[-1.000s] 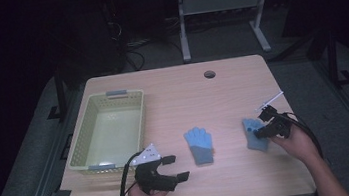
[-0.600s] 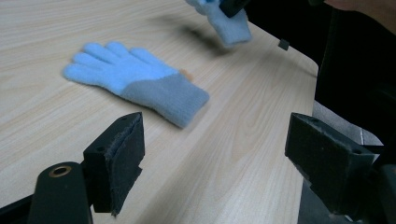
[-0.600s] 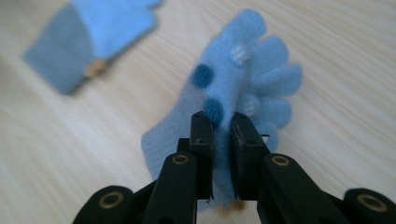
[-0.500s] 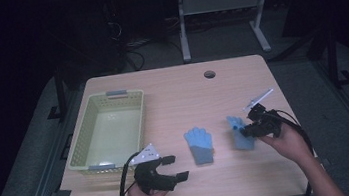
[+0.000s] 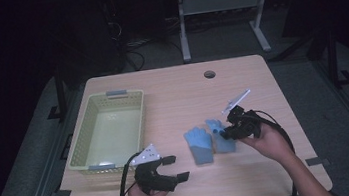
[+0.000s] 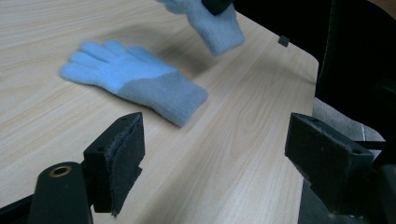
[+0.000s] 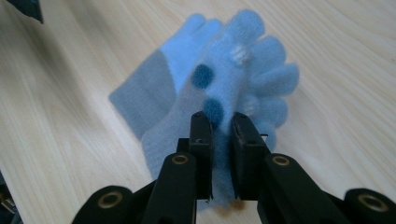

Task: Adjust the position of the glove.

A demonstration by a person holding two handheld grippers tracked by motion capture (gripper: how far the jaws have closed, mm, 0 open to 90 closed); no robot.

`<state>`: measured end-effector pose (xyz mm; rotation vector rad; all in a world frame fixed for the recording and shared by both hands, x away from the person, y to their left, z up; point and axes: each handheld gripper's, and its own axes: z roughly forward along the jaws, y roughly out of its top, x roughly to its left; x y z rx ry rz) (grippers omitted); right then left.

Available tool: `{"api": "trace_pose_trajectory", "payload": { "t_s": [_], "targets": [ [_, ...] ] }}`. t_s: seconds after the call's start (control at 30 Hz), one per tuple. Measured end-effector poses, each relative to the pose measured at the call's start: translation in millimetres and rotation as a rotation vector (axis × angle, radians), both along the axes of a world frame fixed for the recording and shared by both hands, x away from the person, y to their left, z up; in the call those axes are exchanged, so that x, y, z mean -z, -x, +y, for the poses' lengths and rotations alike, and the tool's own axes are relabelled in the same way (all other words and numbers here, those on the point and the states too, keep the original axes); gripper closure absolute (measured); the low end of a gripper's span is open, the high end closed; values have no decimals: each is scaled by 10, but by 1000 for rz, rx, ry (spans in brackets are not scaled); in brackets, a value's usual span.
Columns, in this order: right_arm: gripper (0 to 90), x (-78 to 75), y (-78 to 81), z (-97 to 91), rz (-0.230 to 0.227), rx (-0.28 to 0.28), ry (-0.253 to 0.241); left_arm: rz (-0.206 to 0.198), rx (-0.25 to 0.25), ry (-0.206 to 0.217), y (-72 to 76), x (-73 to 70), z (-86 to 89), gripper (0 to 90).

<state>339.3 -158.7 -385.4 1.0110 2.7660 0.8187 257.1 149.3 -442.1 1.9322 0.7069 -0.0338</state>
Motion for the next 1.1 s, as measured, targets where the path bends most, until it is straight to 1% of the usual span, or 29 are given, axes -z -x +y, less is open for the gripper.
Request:
{"api": "trace_pose_trajectory", "payload": {
  "t_s": [0.07,0.1,0.2,0.23,0.27,0.3,0.33,0.43,0.53,0.6,0.63,0.7,0.73,0.77,0.87,0.97,1.1],
  "targets": [
    [805,8,-4,30,1,-8,4,1,1,-1,-1,2,1,196],
    [805,23,-18,95,7,-22,6,4,0,-4,-1,4,0,196],
    [805,32,-29,143,8,-27,5,2,0,0,-1,2,0,196],
    [805,34,-41,203,6,-36,2,1,2,-6,-1,-3,1,196],
    [805,34,-41,203,6,-36,2,1,2,-6,-1,-3,1,196],
    [805,37,-48,253,6,-48,-3,0,-8,3,6,-6,5,197],
    [805,37,-49,273,12,-49,-4,-2,-12,3,9,-11,11,198],
    [803,56,-69,332,4,-59,4,-13,-17,6,8,-22,26,199],
    [803,72,-66,393,16,-64,0,-14,-22,13,6,-25,30,199],
    [803,81,-64,413,14,-71,1,-16,-25,12,4,-26,32,199],
    [802,91,-57,466,19,-84,1,-11,-27,15,-3,-25,40,199],
    [802,101,-61,510,30,-88,-3,-14,-29,18,-11,-20,48,199],
    [802,108,-67,521,24,-94,1,-14,-29,18,-11,-20,48,199],
    [802,119,-71,544,26,-96,4,-9,-34,20,-8,-27,55,199],
    [800,134,-69,572,27,-103,7,-10,-34,20,-8,-31,57,199],
    [799,151,-59,615,38,-106,1,-9,-36,24,-14,-30,67,199],
    [796,202,-77,649,52,-101,20,-6,-38,26,-16,-29,68,199]
  ]
}}
